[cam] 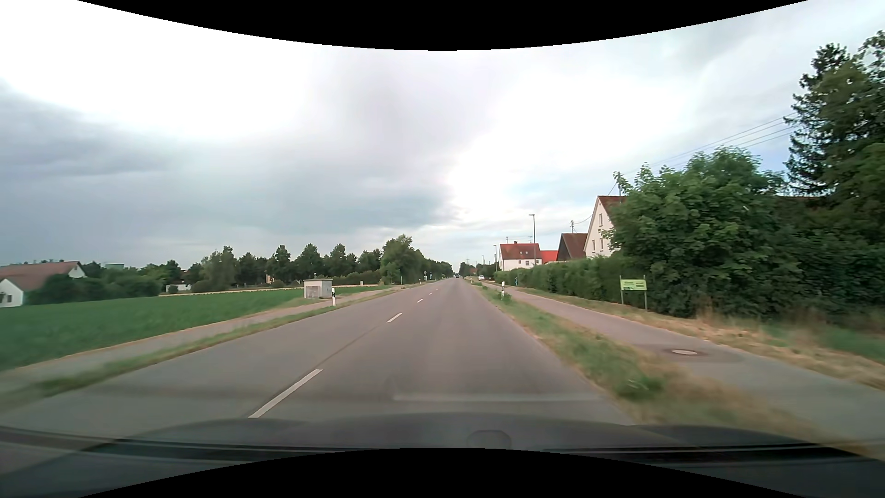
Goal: Follow the waypoints while adhering to traffic rules and regulations
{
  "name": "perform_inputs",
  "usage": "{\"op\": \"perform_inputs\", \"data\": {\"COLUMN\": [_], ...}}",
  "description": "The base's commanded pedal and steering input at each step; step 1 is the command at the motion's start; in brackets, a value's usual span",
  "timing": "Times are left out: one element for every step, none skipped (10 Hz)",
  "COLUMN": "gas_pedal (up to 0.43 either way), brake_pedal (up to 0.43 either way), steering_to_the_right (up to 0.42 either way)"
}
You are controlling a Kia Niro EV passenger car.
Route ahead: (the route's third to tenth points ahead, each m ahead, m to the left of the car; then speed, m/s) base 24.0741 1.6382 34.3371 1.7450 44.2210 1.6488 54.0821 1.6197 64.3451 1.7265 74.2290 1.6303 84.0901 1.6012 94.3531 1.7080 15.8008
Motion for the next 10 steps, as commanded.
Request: {"op": "perform_inputs", "data": {"gas_pedal": [0.177,0.177,0.177,0.177,0.177,0.177,0.177,0.189,0.189,0.189], "brake_pedal": [0.0,0.0,0.0,0.0,0.0,0.0,0.0,0.0,0.0,0.0], "steering_to_the_right": [-0.003,-0.003,-0.003,-0.003,-0.003,-0.003,-0.003,-0.003,-0.003,-0.003]}}
